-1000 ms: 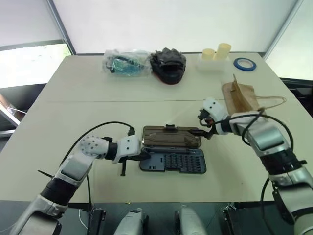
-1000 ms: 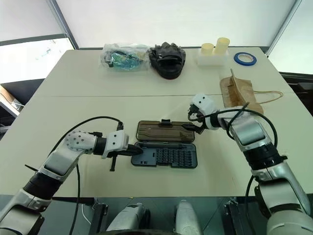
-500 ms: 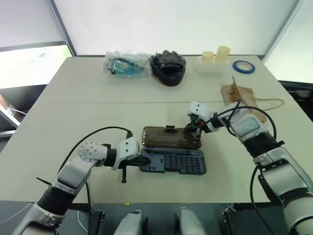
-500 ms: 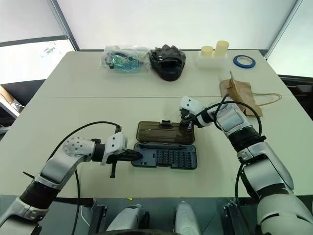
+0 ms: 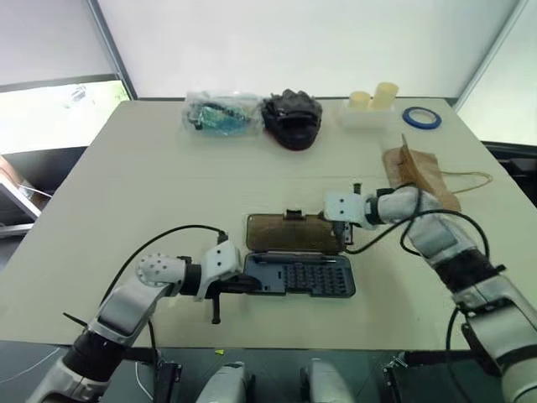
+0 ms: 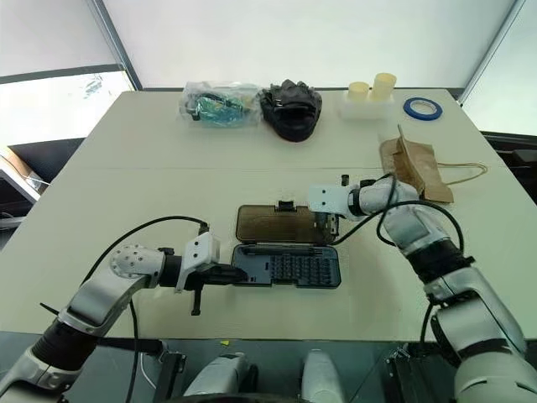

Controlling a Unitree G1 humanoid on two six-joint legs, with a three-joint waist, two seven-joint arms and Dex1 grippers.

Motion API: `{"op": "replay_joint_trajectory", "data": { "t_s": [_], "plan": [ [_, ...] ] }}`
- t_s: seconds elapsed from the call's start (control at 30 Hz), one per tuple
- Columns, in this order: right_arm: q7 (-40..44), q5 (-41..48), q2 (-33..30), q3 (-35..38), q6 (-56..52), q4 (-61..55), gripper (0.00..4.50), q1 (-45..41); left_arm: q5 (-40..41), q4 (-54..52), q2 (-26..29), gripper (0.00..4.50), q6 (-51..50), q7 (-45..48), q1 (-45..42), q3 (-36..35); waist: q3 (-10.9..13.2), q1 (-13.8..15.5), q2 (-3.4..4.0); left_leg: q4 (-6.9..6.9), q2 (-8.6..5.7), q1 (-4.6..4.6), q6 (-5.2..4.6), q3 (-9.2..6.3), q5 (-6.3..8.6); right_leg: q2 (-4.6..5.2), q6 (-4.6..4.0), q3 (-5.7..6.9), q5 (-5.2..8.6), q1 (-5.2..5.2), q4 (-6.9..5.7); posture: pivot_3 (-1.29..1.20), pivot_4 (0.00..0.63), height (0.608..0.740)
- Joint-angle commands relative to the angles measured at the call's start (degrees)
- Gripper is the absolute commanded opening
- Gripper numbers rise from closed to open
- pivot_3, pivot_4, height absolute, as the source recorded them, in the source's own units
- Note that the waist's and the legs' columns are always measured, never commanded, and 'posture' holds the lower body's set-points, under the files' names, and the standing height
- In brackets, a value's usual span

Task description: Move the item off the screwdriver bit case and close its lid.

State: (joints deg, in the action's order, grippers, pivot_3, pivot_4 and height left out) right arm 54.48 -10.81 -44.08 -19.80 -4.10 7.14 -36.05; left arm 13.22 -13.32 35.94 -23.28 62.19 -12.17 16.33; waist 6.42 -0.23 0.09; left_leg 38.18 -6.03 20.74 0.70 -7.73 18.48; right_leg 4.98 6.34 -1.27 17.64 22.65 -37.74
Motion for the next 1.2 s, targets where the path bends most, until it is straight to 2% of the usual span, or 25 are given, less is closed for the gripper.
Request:
{"op": "replay_joint_trajectory", "data": {
  "t_s": [0.03,0.17,0.33,0.43,0.53,0.67,0.77,0.9,0.93,1.2],
  "plan": [
    [-4.49,-2.12,-3.09,7.16,-3.74,-13.42,0.04,5.49,-0.76,2.57,1.01,0.00,-1.69,0.09,0.97,1.00,0.00,0.14,0.00,0.00,0.00,0.01,0.00,0.00,0.00,0.00,0.00,0.00,0.00,0.00,0.00,0.00,0.150,0.740],
    [-5.62,-2.83,-3.83,9.24,-4.64,-23.67,0.04,12.04,-0.14,3.15,1.00,0.00,-1.71,0.46,0.54,0.96,0.02,0.79,0.02,-0.01,0.01,0.07,-0.01,0.00,0.00,-0.01,0.00,0.00,0.00,0.03,0.08,0.00,0.150,0.740],
    [-10.58,-8.12,-3.34,9.81,-3.35,-28.27,0.04,14.04,2.00,3.98,-0.51,0.00,-1.08,0.12,0.42,-0.51,0.06,0.81,0.06,-0.03,0.04,0.06,0.00,0.02,0.00,-0.04,0.00,0.00,0.00,0.02,0.15,0.00,0.150,0.740],
    [-11.78,-9.00,-2.67,9.59,-3.17,-27.89,0.04,15.08,5.54,3.55,-3.60,0.00,-1.32,-2.12,0.87,-3.55,0.10,0.92,0.02,-0.05,0.04,0.08,0.00,0.02,0.00,-0.04,0.00,0.00,0.00,0.02,0.17,0.00,0.150,0.740],
    [-11.03,-6.89,-1.22,9.98,-5.25,-26.90,0.04,15.51,9.53,1.94,-6.21,0.00,-5.08,-4.16,0.81,-6.32,0.43,0.92,-0.13,-0.01,0.03,0.14,0.00,0.01,0.00,-0.04,0.00,0.00,0.00,0.04,0.19,0.00,0.150,0.740],
    [-8.61,2.43,3.71,15.12,-16.89,-21.15,0.04,7.52,6.71,2.41,-4.45,0.00,-3.80,-3.27,0.51,-4.09,0.70,0.39,-0.02,0.01,0.08,0.35,0.03,0.02,-0.03,-0.08,0.00,0.00,0.00,0.23,0.19,0.00,0.150,0.740],
    [-5.54,4.26,3.30,14.24,-19.54,-15.32,0.87,0.59,4.24,4.64,-2.57,0.00,-2.00,-2.14,-0.53,-2.42,0.79,-0.02,0.12,0.02,0.08,0.58,0.11,0.07,-0.08,-0.07,0.00,0.00,0.00,0.49,0.18,0.00,0.150,0.740],
    [2.05,4.62,1.39,9.08,-22.96,-9.05,2.95,-4.82,-0.11,7.19,0.36,0.00,1.80,-0.56,-1.66,0.50,0.78,-0.36,0.11,-0.08,0.13,0.62,0.12,-0.03,-0.08,-0.08,0.00,0.11,0.00,0.54,0.17,0.00,0.150,0.740],
    [2.35,4.46,2.00,8.32,-23.08,-6.74,3.35,-6.24,-0.97,7.74,0.71,0.00,2.69,-0.58,-2.01,0.98,0.78,-0.45,0.10,-0.08,0.12,0.62,0.12,-0.03,-0.08,-0.08,0.00,0.11,0.00,0.54,0.18,0.00,0.150,0.740],
    [5.65,2.30,7.21,0.80,-18.46,12.34,3.35,-13.07,-2.35,8.47,0.12,0.00,4.03,-2.05,-1.69,1.90,0.78,-0.62,0.13,-0.05,0.10,0.62,0.11,0.04,-0.08,-0.05,0.00,0.08,0.00,0.56,0.18,0.00,0.150,0.740]
  ]
}}
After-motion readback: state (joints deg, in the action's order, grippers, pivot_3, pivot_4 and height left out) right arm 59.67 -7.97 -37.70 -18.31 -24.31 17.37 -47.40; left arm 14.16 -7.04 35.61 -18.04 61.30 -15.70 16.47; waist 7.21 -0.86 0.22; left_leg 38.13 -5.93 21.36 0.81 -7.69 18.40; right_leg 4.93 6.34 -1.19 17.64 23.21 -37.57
